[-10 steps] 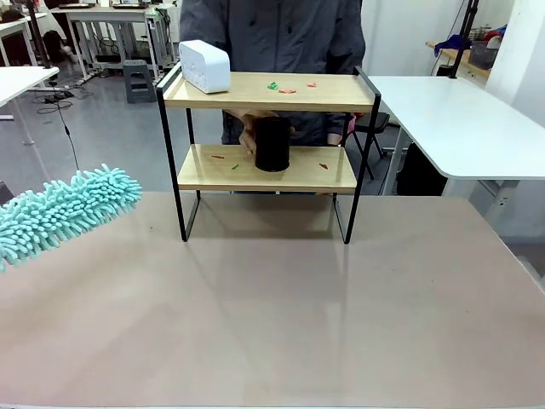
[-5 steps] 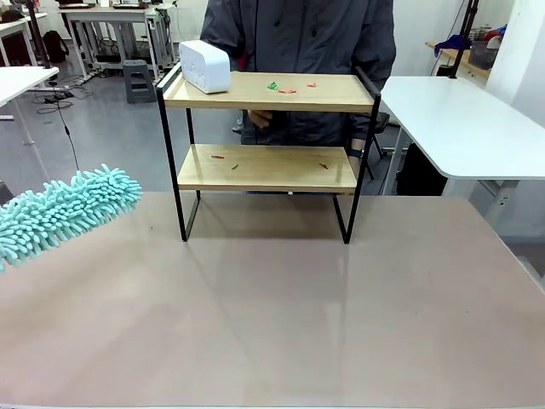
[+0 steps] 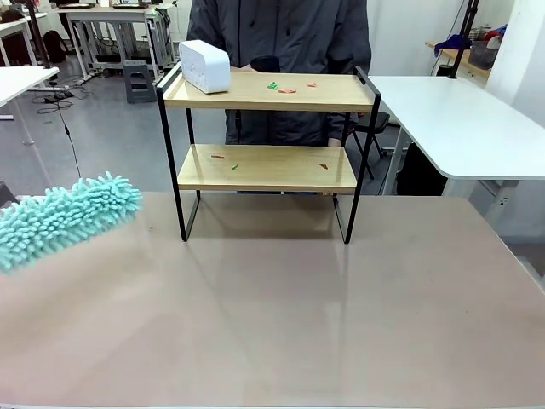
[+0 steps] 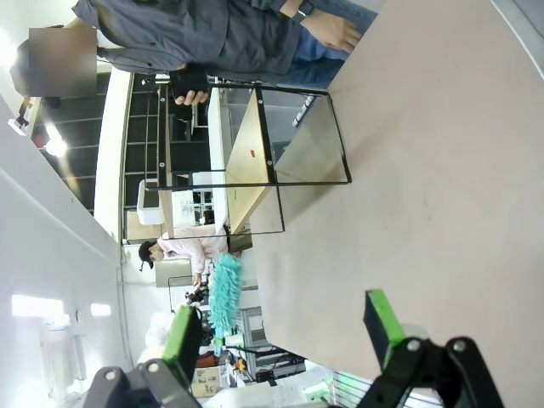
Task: Clean the shelf.
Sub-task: Clean the specific tier of the Shelf with the Duster once objects are removed.
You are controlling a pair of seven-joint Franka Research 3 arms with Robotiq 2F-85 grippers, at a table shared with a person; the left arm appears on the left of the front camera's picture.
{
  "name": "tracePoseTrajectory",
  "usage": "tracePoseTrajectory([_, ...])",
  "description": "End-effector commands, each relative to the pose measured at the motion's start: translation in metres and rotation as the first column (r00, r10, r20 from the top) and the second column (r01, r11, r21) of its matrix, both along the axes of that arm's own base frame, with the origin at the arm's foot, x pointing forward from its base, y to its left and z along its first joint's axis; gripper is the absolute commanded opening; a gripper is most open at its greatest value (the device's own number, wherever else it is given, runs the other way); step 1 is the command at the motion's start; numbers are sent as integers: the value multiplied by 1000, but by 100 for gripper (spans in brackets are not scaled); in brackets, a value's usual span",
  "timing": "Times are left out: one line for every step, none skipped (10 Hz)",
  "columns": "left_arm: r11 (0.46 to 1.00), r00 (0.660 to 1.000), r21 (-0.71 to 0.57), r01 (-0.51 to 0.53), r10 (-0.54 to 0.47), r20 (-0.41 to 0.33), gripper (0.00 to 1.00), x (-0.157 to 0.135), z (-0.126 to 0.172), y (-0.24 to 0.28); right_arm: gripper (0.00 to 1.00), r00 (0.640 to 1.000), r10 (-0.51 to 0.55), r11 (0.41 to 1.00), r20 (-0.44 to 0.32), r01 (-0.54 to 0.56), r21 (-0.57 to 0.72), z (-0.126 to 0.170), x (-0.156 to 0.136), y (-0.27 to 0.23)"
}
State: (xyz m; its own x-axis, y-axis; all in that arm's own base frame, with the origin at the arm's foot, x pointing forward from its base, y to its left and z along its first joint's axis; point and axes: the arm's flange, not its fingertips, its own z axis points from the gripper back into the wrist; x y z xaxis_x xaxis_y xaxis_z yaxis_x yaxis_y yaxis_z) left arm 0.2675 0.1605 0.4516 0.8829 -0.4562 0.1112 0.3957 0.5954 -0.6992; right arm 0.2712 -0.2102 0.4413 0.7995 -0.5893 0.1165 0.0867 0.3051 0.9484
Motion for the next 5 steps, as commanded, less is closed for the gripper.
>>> tracePoseTrajectory([958, 970, 202, 206, -227, 90, 13, -51, 40, -36, 100, 999, -3, 1000, 34, 3, 5, 0, 1, 3])
tracePoseTrajectory([937, 955, 265, 229, -269, 125, 13, -60, 55, -59, 100, 999, -3, 1000, 34, 3, 5, 0, 1, 3])
tracePoseTrajectory([937, 960, 336, 96, -176, 217, 13, -59, 65, -90, 100, 999, -3, 1000, 34, 3, 5, 0, 1, 3])
tracePoseTrajectory([933, 930, 329, 145, -242, 276, 13, -55, 74, -121, 100, 999, -3, 1000, 34, 3, 5, 0, 1, 3])
tracePoseTrajectory([942, 915, 322, 98, -213, 342, 13, -44, 83, -150, 100, 999, -3, 1000, 34, 3, 5, 0, 1, 3])
